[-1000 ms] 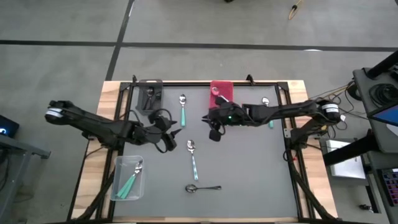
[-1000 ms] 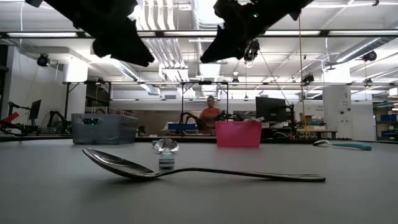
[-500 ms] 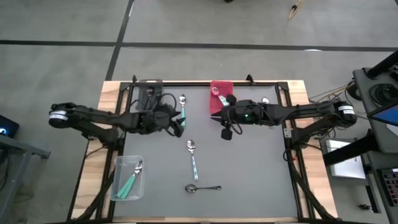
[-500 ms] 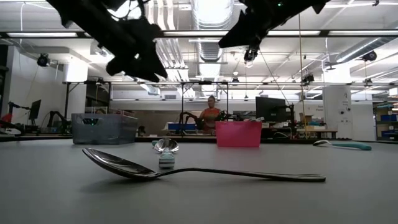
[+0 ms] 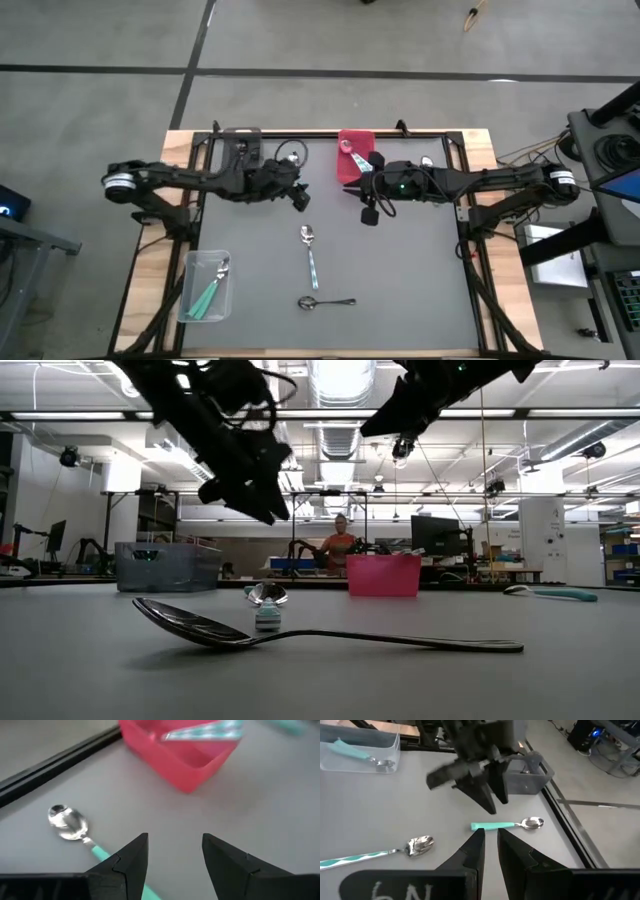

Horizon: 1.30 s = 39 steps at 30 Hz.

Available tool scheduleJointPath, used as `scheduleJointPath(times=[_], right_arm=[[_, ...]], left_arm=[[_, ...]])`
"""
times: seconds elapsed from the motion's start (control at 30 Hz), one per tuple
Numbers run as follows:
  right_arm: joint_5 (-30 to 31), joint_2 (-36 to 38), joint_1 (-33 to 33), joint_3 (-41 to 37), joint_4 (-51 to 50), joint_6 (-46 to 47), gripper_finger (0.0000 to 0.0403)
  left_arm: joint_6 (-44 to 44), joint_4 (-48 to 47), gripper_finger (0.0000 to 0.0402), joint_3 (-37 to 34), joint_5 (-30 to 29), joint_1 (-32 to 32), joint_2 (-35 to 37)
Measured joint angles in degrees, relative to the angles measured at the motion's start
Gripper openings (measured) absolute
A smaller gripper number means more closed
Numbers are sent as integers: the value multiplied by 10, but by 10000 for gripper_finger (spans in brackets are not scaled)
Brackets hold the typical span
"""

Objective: Sort silverware by color (type)
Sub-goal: Put the green spoon into the transparent bin

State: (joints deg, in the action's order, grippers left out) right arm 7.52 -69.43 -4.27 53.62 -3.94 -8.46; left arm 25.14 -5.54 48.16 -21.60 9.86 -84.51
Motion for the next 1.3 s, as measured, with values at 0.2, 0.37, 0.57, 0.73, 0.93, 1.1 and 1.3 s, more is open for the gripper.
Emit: scheduleJointPath(times=[0.2,0.37,0.57,0.73,0.93,1.1,1.3], right_arm=[[0,0,0,-1,-3,-2,43],[0,0,0,-1,-9,2,43],[0,0,0,-1,-13,8,43],[0,0,0,-1,-13,8,43],[0,0,0,-1,-13,5,43],[0,0,0,-1,-13,5,43],[0,0,0,-1,-13,5,43]], left_arm=[[-5,-127,168,79,-19,37,-72],[6,-146,168,93,-18,54,-116],[27,-146,168,93,-20,61,-151],[33,-146,168,93,-40,62,-170],[41,-144,168,93,-59,71,-177],[51,-139,168,93,-59,79,-177],[59,-139,168,93,-59,82,-177]])
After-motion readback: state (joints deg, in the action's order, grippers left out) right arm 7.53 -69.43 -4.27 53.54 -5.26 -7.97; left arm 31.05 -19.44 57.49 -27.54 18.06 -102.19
